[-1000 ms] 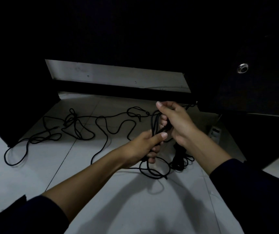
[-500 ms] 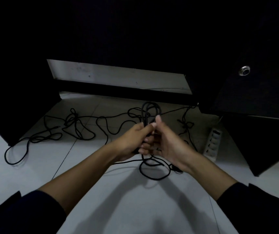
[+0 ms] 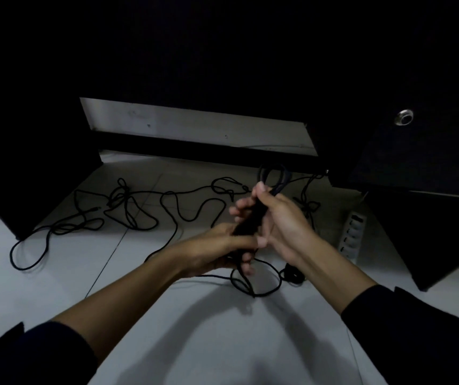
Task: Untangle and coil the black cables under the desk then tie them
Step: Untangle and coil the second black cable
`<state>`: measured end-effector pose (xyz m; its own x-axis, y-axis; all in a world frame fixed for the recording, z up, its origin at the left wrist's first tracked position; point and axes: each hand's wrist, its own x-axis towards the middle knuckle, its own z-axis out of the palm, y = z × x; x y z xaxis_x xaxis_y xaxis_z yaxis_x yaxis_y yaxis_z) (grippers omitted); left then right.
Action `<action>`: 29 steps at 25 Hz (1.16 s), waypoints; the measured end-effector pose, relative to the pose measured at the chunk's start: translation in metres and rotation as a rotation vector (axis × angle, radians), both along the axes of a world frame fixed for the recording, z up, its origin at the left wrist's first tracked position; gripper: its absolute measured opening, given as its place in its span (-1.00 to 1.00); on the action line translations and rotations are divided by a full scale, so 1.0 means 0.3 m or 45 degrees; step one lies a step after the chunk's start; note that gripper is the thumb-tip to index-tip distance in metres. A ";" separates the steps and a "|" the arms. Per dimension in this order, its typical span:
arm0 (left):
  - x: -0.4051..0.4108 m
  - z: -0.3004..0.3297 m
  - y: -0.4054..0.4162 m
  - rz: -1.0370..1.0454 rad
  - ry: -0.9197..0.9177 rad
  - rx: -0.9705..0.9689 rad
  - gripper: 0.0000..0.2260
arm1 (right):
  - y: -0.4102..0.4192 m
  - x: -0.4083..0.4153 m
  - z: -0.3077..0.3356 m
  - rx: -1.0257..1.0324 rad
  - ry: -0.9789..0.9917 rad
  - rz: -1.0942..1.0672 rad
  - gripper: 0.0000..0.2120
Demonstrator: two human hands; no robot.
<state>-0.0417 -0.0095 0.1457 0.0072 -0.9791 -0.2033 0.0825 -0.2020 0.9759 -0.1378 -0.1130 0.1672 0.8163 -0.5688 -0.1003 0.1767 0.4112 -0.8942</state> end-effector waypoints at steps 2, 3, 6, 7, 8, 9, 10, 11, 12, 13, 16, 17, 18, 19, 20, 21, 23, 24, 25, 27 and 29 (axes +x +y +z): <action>0.030 -0.042 0.035 -0.048 -0.118 0.058 -0.94 | -0.020 0.004 -0.002 0.041 0.002 -0.118 -0.79; 0.039 -0.064 0.052 -0.082 -0.193 0.095 -0.96 | -0.027 0.004 -0.005 0.046 0.021 -0.148 -0.78; 0.031 -0.123 0.093 -0.209 -0.447 0.218 -0.90 | -0.047 0.003 -0.013 0.025 0.076 -0.189 -0.77; 0.026 -0.133 0.106 -0.196 -0.463 0.225 -0.88 | -0.055 0.001 -0.011 -0.005 0.085 -0.191 -0.77; 0.027 -0.134 0.115 -0.154 -0.472 0.197 -0.84 | -0.065 -0.002 -0.009 -0.045 0.090 -0.190 -0.77; 0.035 -0.124 0.121 -0.098 -0.515 0.131 -0.81 | -0.077 -0.007 -0.005 -0.098 0.101 -0.186 -0.77; 0.048 -0.110 0.120 -0.041 -0.595 0.045 -0.79 | -0.087 -0.014 -0.002 -0.167 0.125 -0.177 -0.77; 0.061 -0.090 0.115 0.009 -0.683 -0.042 -0.78 | -0.094 -0.019 0.000 -0.249 0.162 -0.164 -0.77; 0.074 -0.070 0.106 0.049 -0.755 -0.124 -0.77 | -0.095 -0.023 -0.003 -0.333 0.210 -0.145 -0.76; 0.082 -0.049 0.092 0.086 -0.808 -0.195 -0.76 | -0.092 -0.026 -0.007 -0.421 0.265 -0.123 -0.76; 0.084 -0.007 0.051 0.246 -0.843 -0.307 -0.86 | -0.063 -0.024 -0.023 -0.649 0.375 -0.075 -0.74; 0.080 0.003 0.040 0.291 -0.834 -0.332 -0.89 | -0.053 -0.021 -0.024 -0.698 0.377 -0.069 -0.74; 0.074 0.011 0.029 0.321 -0.828 -0.359 -0.88 | -0.044 -0.016 -0.025 -0.733 0.378 -0.067 -0.73; 0.066 0.017 0.021 0.338 -0.825 -0.382 -0.85 | -0.036 -0.011 -0.024 -0.770 0.391 -0.068 -0.73; 0.059 0.023 0.012 0.355 -0.822 -0.406 -0.82 | -0.027 -0.007 -0.025 -0.807 0.408 -0.066 -0.72; 0.053 0.028 0.006 0.382 -0.824 -0.437 -0.79 | -0.013 -0.003 -0.029 -0.824 0.414 -0.054 -0.71; 0.049 0.040 0.000 0.446 -0.927 -0.497 -0.76 | 0.014 0.001 -0.047 -0.766 0.402 -0.024 -0.70; 0.051 0.048 -0.001 0.475 -1.029 -0.503 -0.73 | 0.022 -0.001 -0.057 -0.711 0.415 -0.029 -0.71; 0.052 0.054 -0.001 0.502 -1.132 -0.480 -0.70 | 0.027 -0.004 -0.063 -0.647 0.442 -0.040 -0.72; 0.050 0.061 -0.001 0.552 -1.243 -0.371 -0.64 | 0.023 -0.010 -0.066 -0.545 0.480 -0.026 -0.70; 0.054 0.061 0.003 0.548 -1.222 -0.246 -0.66 | 0.006 -0.014 -0.066 -0.513 0.478 0.005 -0.68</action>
